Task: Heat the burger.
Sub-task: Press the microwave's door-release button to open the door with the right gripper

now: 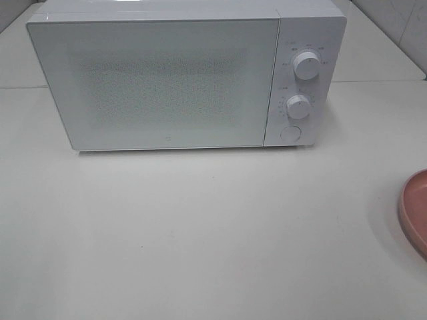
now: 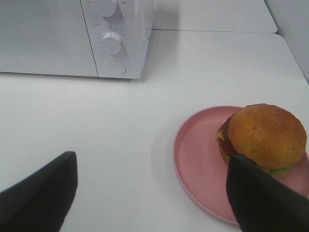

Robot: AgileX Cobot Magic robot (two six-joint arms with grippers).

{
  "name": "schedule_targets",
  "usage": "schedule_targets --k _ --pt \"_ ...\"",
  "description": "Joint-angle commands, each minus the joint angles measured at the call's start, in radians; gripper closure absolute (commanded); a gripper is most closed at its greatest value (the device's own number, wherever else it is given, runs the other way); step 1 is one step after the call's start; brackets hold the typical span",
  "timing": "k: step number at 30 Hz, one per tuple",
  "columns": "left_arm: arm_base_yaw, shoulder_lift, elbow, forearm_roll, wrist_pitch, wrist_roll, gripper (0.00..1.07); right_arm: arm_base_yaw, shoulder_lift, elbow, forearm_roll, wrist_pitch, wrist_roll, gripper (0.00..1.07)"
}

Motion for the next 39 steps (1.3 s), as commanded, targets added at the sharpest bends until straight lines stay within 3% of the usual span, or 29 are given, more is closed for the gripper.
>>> schedule_targets --k 1,23,39 --pt "-0.007 -0.015 0.002 0.002 -0.016 0.002 0.07 -0.004 -0.034 0.001 -0.007 -0.013 -0.017 0.31" --pt "-0.007 -0.015 0.002 0.002 -0.016 0.002 0.07 -0.004 -0.033 -0.007 0.0 -0.023 -0.017 0.31" --pt "-0.007 -0.015 0.002 0.002 -0.016 0.002 0.07 -0.004 0.244 -0.047 -0.012 -0.258 -0.002 0.31"
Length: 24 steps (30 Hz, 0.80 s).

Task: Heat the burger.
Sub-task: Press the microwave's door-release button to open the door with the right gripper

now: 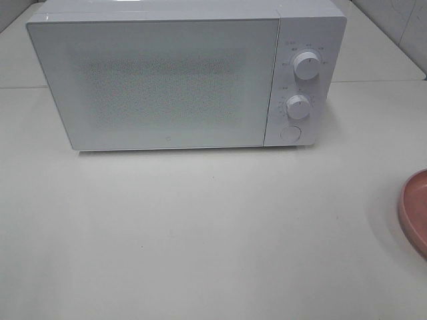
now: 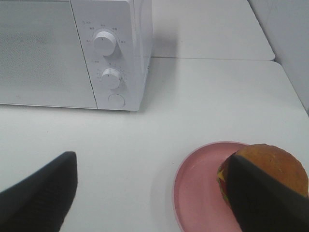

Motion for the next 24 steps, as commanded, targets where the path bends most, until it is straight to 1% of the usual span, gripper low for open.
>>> schedule_targets --k 1,2,7,13,17,18,23,24 --pt "-0.007 -0.015 0.002 0.002 -0.016 0.001 0.07 -0.004 0.04 -0.005 -0.012 -0.052 -0.003 0.31" --pt "-0.007 -0.015 0.002 0.002 -0.016 0.001 0.07 -0.004 0.075 0.002 -0.012 -0.087 -0.003 0.31" --pt "-0.007 -0.015 0.002 0.002 -0.016 0.001 0.07 -0.004 0.135 0.002 -0.017 -0.161 -0.004 0.31" --pt "-0.007 -0.015 0.002 0.002 -0.016 0.001 0.07 -0.004 0.247 0.002 -0.086 -0.288 -0.003 0.31" --pt "-0.007 -0.015 0.002 0.002 -0.016 0.001 0.07 -0.004 0.301 0.002 -0.089 -0.339 -0.003 0.31" --pt "-0.007 -0.015 0.002 0.002 -0.016 0.001 0.07 -0.004 0.342 0.002 -0.089 -0.374 -0.003 0.31" --pt "-0.007 -0.015 0.002 0.002 -0.016 0.001 0.07 -0.004 0.421 0.002 -0.089 -0.436 -0.003 0.31" --pt "-0.007 -0.015 0.002 0.002 -0.016 0.001 0.07 -0.004 0.461 0.002 -0.089 -0.467 -0.003 0.31"
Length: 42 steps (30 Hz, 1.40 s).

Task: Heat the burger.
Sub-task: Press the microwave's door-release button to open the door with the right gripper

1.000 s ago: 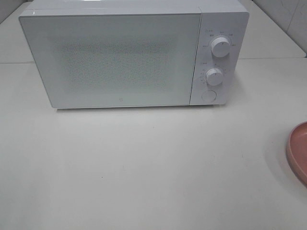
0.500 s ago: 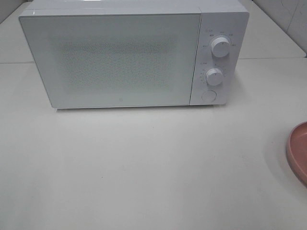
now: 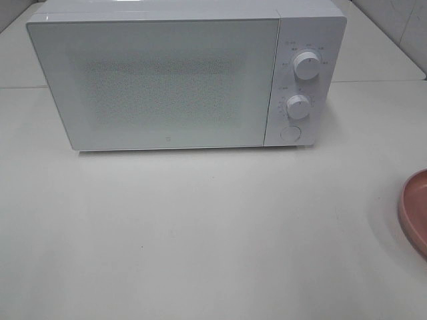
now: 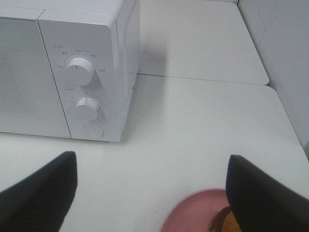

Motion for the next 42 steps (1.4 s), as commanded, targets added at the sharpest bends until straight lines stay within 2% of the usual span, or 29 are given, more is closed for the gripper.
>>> schedule_targets --k 1,5,7,10,15,21,25,26,31,35,40,42 --pt "-0.007 -0.015 0.002 0.002 -0.016 0.001 0.07 -0.004 0.069 -0.001 -0.005 -0.073 -0.003 0.31" --pt "-0.007 -0.015 0.002 0.002 -0.016 0.001 0.07 -0.004 0.133 -0.001 -0.005 -0.128 -0.003 0.31" --pt "-0.007 -0.015 0.002 0.002 -0.016 0.001 0.07 -0.004 0.216 -0.001 -0.019 -0.213 -0.003 0.31" --pt "-0.007 -0.015 0.002 0.002 -0.016 0.001 0.07 -0.004 0.233 -0.001 -0.027 -0.231 -0.003 0.31" --pt "-0.007 -0.015 0.002 0.002 -0.016 0.001 0.07 -0.004 0.367 -0.001 -0.064 -0.416 -0.003 0.31" --pt "-0.007 -0.015 0.002 0.002 -0.016 0.001 0.07 -0.004 0.443 0.011 -0.089 -0.538 0.005 0.31" --pt "-0.007 -0.015 0.002 0.002 -0.016 0.001 0.07 -0.004 0.516 0.087 -0.084 -0.776 0.005 0.31" --pt "-0.007 -0.015 0.002 0.002 -0.016 0.001 0.07 -0.004 0.54 0.109 -0.071 -0.84 0.005 0.31" --pt "-0.007 -0.015 0.002 0.002 -0.016 0.001 0.07 -0.004 0.597 0.143 0.019 -0.916 -0.048 0.31" --pt "-0.007 -0.015 0.002 0.002 -0.016 0.001 0.07 -0.003 0.63 0.165 0.043 -0.983 -0.075 0.31" --pt "-0.007 -0.014 0.002 0.002 -0.016 0.001 0.07 0.068 0.685 0.176 0.117 -1.035 -0.145 0.31" --pt "-0.007 -0.013 0.002 0.002 -0.016 0.001 0.07 0.131 0.714 0.176 0.203 -1.068 -0.233 0.31"
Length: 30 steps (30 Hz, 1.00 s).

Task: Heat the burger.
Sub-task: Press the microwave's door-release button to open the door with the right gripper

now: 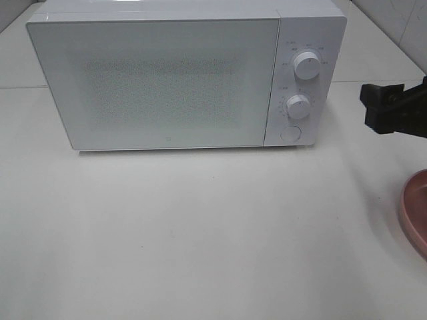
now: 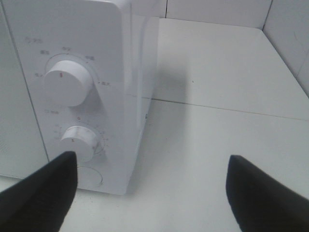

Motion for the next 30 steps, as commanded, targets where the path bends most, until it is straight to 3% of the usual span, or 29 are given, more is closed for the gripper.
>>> schedule_targets --k 1,13,20,30 --pt "-0.007 -0.013 0.002 0.002 -0.016 0.001 0.07 0.048 0.02 -0.001 0.071 -0.049 -0.087 0.31" --pt "-0.007 -0.013 0.002 0.002 -0.016 0.001 0.07 0.28 0.14 -0.001 0.27 -0.178 -0.181 0.31" --pt "-0.007 -0.013 0.002 0.002 -0.016 0.001 0.07 0.441 0.204 -0.001 0.513 -0.276 -0.27 0.31" --pt "-0.007 -0.013 0.002 0.002 -0.016 0.001 0.07 0.507 0.24 -0.002 0.765 -0.306 -0.218 0.32"
